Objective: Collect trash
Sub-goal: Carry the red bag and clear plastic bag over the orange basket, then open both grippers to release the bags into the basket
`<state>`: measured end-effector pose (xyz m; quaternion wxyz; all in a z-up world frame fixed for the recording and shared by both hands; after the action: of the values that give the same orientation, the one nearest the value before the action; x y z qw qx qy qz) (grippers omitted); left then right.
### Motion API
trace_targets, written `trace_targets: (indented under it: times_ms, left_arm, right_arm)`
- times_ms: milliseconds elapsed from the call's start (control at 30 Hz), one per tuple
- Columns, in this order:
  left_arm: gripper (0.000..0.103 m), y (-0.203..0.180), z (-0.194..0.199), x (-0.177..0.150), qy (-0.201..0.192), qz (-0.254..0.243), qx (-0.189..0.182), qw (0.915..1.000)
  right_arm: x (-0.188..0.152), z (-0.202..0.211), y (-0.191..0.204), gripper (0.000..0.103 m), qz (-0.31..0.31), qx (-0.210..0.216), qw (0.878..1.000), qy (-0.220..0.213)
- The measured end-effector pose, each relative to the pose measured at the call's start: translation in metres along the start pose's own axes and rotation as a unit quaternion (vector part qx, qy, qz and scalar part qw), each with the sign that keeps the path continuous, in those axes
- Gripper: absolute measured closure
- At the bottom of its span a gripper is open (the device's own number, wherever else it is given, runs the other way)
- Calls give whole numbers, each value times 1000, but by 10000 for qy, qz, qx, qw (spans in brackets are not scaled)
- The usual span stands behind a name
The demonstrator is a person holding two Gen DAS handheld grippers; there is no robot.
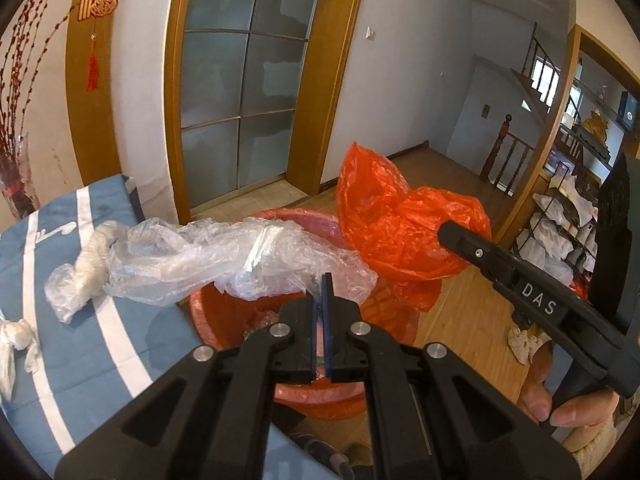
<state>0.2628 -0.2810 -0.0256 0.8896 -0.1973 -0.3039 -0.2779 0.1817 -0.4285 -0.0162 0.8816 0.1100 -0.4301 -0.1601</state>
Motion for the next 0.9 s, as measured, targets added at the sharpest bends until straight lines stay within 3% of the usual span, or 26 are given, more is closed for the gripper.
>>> trace_targets:
  times_ms: [200,267,333,367,400,767,900]
  left_arm:
    - [97,1,-19,-5,157,-32,58,9999]
    - [86,7,-24,-9,227,10,99,9997]
    - [75,11,-26,-12,251,66,159,9995]
    - [71,14,-26,-14,259,89,188,9994]
    - [70,17,-26,-15,270,111,213,9993]
    - [44,63,-5,-35,228,454,658,9965]
    - [40,79,5,-40,192,546,808,9950]
  right_arm:
    - [-2,-9,-3,98,-84,113,9999,59]
    - [-2,-11,-5,94,-101,126,9999,56]
    - [-4,-12,-7,80,-141,127,9998,76]
    - [-4,-12,-8,66,-159,112,9998,60]
    - [-5,-10,-10,59,-170,83,9998,23]
    - [-6,-5,-13,54,-177,-91,9998,-20]
    - [-6,-5,-7,54,-88,-98,9999,-9]
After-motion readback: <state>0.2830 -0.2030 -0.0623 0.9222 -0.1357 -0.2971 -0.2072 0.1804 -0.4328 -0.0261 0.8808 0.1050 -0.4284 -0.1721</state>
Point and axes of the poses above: each gripper's, at about its wrist camera, not at the fingertips, and z roughly against the way its jaws point, y to its left, x to its top, the point moved 9 cm from there along -z, roughly the way its jaws point, and after that the axes turned 10 degrees about y, right-handed, at the moved point
